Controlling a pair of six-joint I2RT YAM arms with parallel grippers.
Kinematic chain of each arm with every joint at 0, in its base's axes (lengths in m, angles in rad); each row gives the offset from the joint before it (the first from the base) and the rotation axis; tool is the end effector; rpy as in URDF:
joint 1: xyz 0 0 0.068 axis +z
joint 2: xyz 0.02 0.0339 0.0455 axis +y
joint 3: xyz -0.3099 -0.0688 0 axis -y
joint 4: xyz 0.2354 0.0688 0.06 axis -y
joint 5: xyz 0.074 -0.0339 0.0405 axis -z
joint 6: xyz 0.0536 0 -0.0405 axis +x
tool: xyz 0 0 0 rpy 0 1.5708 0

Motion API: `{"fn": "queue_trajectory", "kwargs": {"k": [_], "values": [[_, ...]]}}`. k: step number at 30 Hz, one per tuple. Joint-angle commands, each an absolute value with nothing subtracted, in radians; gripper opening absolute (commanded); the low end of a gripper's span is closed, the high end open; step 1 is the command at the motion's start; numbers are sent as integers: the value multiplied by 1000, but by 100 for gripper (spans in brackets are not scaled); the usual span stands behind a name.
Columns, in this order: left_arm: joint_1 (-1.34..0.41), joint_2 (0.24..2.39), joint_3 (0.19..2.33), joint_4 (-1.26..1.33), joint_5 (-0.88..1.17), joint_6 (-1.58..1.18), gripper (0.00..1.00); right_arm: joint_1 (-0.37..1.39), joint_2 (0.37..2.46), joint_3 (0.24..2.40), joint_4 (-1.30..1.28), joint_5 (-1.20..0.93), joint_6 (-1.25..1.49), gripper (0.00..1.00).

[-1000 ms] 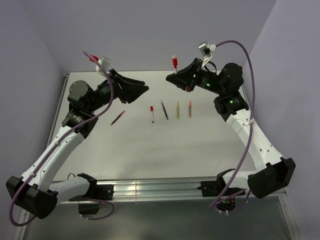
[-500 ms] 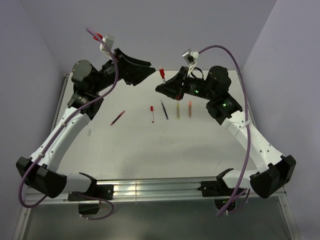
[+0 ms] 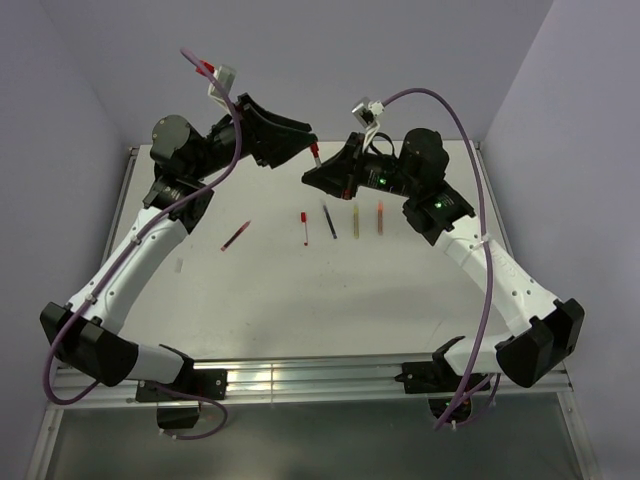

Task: Insert the pens into the pen caps
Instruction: Place the pen at the center of the board.

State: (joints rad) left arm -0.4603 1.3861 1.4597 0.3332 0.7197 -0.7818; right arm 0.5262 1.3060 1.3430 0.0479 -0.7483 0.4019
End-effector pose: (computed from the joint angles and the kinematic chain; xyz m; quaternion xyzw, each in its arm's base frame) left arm 0.2517 -0.1642 0.5405 0.2080 0.5549 -0.6124 0.5232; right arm 0.2279 0.1746 0.4909 -0.3078 0.6117 0.5279 0.5024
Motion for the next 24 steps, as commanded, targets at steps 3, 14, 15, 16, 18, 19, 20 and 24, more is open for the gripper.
{"fn": "queue_trajectory", "kwargs": {"k": [3,14,15,16,18,19,20,24], "values": [[-482,1399,1506,371,744,-795,59,540,1310,1414,63,-724,385,0],[-489,1413,1513,390,746,-810,50,554,1325,1445,41,-718,371,0],[-489,1413,1517,385,744,-805,44,555,1325,1443,40,-713,370,0],[-491,1413,1520,380,742,-802,41,555,1328,1443,38,-713,367,0],[-492,1416,1531,362,745,-796,28,555,1325,1439,40,-709,367,0],[-492,1419,1532,362,752,-798,22,555,1324,1437,40,-706,365,0],[-494,1420,1532,361,755,-798,18,555,1325,1437,40,-703,367,0],[-503,1419,1528,344,776,-781,0,555,1322,1436,40,-680,359,0]]}}
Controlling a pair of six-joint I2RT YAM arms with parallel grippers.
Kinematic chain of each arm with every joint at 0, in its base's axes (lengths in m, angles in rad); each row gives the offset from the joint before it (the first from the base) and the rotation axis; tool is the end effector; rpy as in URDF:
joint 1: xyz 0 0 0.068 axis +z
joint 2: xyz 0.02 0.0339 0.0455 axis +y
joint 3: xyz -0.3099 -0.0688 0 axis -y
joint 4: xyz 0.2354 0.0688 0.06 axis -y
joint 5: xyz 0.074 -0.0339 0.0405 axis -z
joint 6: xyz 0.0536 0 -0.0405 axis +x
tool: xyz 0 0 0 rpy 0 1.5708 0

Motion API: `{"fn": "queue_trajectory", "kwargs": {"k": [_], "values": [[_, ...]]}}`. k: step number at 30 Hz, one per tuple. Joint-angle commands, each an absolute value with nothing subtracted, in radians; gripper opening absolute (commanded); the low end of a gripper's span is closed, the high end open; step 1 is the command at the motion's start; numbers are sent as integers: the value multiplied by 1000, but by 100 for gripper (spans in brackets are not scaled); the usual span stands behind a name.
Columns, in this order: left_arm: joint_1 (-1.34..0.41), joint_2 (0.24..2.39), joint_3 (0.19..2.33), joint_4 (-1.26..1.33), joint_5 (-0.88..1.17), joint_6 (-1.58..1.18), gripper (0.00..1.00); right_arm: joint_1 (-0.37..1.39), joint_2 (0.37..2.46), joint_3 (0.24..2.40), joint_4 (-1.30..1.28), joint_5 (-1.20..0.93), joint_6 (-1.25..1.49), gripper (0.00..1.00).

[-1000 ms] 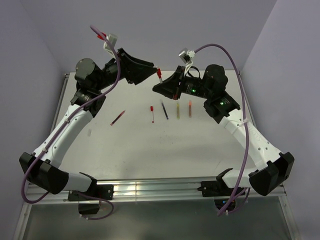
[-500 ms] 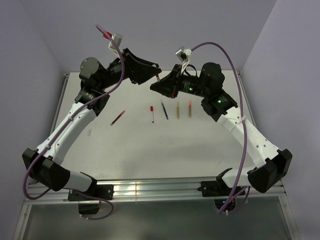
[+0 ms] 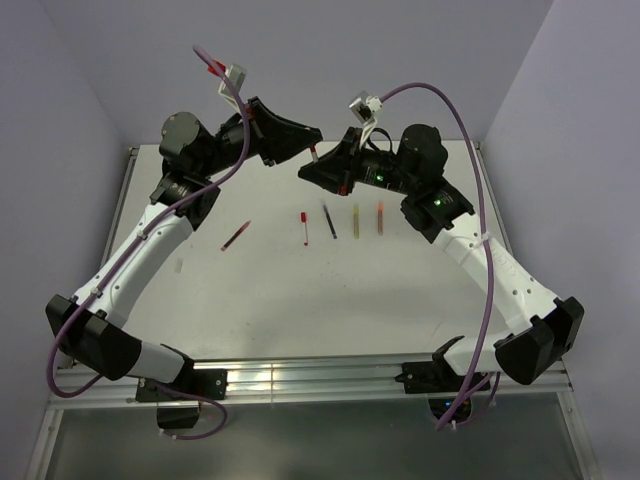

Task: Insert the pens into the pen caps
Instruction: Place the pen at the center of the board.

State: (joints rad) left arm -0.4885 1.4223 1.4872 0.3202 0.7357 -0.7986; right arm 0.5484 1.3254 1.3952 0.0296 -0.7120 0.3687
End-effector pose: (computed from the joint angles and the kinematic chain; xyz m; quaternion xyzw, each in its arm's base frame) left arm 0.2574 -0.1775 0.5379 0.2142 0.5612 -0.6251 0.4985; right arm 0.2287 0.1807 0.5018 -0.3138 0.6033 0.5173 0.5196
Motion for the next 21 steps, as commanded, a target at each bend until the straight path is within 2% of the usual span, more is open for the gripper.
{"fn": "queue_trajectory", "kwargs": {"k": [1,7,15,21], "values": [[-508,1416,1522,350,785,-778,0,555,1322,1437,43,-677,357,0],[-541,1408,1473,403,908,-755,0,545,1325,1416,138,-774,394,0],[-548,1413,1434,596,1090,-842,0,499,1327,1339,443,-1009,576,0],[-549,1417,1416,696,1161,-919,0,468,1347,1305,649,-1088,729,0]]}}
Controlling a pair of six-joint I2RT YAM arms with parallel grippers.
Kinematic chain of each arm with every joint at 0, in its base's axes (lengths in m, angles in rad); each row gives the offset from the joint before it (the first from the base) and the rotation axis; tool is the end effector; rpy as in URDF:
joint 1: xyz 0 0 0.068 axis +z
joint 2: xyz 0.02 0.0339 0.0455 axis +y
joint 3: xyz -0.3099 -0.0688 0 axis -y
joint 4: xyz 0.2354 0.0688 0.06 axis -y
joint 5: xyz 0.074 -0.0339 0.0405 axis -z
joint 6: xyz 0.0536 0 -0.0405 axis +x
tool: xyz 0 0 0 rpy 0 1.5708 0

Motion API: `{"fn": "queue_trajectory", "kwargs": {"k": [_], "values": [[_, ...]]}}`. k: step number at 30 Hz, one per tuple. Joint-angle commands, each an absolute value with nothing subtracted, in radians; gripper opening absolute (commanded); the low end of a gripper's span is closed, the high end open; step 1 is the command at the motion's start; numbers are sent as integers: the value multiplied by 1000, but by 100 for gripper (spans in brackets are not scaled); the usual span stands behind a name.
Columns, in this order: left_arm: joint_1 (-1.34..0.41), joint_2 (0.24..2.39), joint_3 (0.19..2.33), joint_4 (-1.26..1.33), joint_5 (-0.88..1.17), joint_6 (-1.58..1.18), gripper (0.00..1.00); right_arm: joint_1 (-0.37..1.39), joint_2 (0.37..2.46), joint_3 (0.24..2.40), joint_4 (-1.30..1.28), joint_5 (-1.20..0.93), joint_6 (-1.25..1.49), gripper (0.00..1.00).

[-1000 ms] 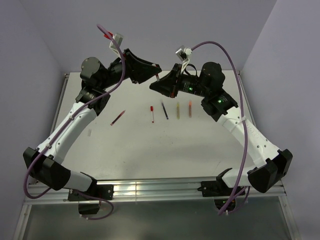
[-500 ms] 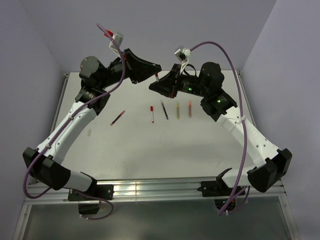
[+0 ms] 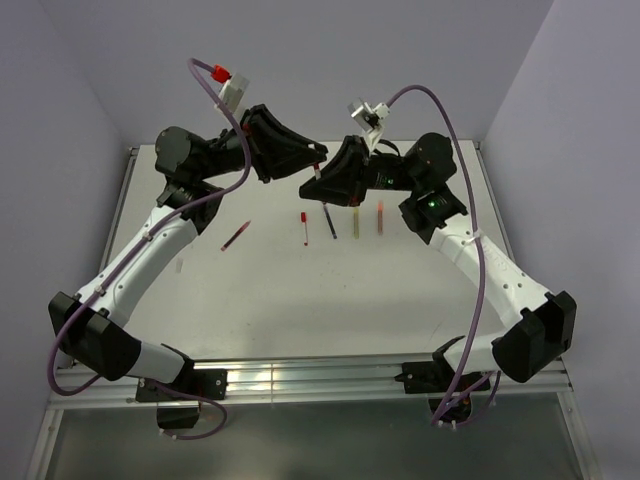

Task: Insert the pens into the pen caps
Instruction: Place the pen at the center of the board.

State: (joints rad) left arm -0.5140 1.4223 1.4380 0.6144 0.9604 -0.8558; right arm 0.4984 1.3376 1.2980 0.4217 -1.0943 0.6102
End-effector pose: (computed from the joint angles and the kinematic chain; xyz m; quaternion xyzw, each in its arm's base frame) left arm 0.2337 -0.1824 0.5454 0.3374 0.4661 -0.6623 0.4799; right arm 0.2209 0.1745 0.5024 -0.4036 0.5016 0.6201 0.4483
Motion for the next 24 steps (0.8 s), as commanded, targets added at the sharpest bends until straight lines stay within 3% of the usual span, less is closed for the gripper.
{"fn": "queue_trajectory", "kwargs": {"k": [1,7,14,24], "values": [[-549,1420,1414,737,1181,-934,0,466,1350,1304,681,-1104,741,0],[-551,1420,1419,651,1158,-916,0,466,1364,1316,631,-1111,746,0],[-555,1393,1473,301,789,-698,0,471,1347,1400,250,-976,479,0],[-535,1449,1620,68,473,-679,0,471,1289,1387,-93,-769,290,40]]}}
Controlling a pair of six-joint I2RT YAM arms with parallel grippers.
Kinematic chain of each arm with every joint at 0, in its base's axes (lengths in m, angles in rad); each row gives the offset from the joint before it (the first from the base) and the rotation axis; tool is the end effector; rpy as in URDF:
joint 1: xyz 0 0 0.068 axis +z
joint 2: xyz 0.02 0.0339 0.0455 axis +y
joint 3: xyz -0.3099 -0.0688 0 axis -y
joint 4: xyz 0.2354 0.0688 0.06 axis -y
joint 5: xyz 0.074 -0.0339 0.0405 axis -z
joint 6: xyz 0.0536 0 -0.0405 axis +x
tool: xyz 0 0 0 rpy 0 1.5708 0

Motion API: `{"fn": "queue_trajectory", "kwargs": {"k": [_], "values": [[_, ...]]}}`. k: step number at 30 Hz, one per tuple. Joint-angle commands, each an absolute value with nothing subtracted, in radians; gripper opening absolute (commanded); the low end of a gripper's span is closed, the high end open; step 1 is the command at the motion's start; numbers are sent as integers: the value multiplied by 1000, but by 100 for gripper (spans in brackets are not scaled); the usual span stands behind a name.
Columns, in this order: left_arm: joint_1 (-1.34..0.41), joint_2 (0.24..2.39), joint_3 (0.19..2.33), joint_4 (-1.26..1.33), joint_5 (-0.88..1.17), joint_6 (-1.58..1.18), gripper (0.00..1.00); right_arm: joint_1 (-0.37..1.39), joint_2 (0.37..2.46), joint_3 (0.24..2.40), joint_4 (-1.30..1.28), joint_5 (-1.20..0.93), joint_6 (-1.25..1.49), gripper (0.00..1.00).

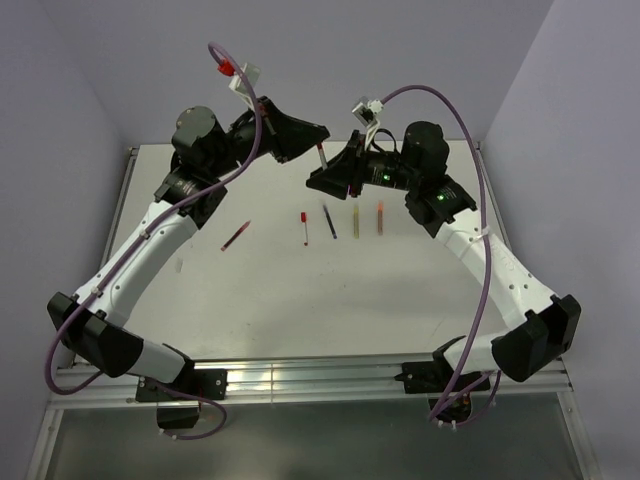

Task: Insert the pens into the pen caps
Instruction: Place the pen at the center of the board.

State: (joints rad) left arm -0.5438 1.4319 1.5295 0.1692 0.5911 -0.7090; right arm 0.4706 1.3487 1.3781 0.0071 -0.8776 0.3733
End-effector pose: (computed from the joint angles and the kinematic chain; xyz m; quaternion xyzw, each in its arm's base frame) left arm 0.2582 -0.1910 0.5343 0.1828 0.5976 -0.5890 0.5124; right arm 0.2429 0.1698 0.4866 -0.3360 0.6127 0.5359 0.4738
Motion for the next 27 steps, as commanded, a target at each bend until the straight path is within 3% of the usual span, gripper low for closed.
{"fn": "queue_trajectory", "kwargs": {"k": [1,8,18,27], "values": [[-526,1457,1626,58,479,-686,0,471,1276,1375,-119,-717,282,42],[-424,1529,1674,-49,474,-745,0,471,1230,1270,-182,-562,270,56],[-396,1849,1907,-501,289,-574,0,460,1264,1299,-279,-305,279,61],[-397,2098,1957,-624,86,-580,0,434,1287,1298,-318,-176,288,61]]}}
